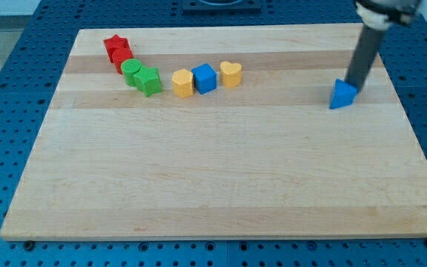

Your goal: Push the blue triangle at the bottom right of the board

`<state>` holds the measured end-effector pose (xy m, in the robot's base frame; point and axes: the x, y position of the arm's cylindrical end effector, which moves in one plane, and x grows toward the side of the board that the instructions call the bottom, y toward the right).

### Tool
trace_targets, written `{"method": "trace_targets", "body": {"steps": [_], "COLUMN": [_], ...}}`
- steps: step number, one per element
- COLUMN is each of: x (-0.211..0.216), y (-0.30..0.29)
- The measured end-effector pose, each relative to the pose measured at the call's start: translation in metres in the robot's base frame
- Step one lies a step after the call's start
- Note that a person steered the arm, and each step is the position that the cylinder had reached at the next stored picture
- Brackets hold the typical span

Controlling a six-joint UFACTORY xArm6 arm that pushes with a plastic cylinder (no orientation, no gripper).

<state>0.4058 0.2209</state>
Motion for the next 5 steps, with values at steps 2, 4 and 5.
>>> {"method": "trace_targets", "body": {"steps": [2, 4, 5], "x": [0.053, -0.029, -0.026], "y": [0.001, 0.012, -0.018]}}
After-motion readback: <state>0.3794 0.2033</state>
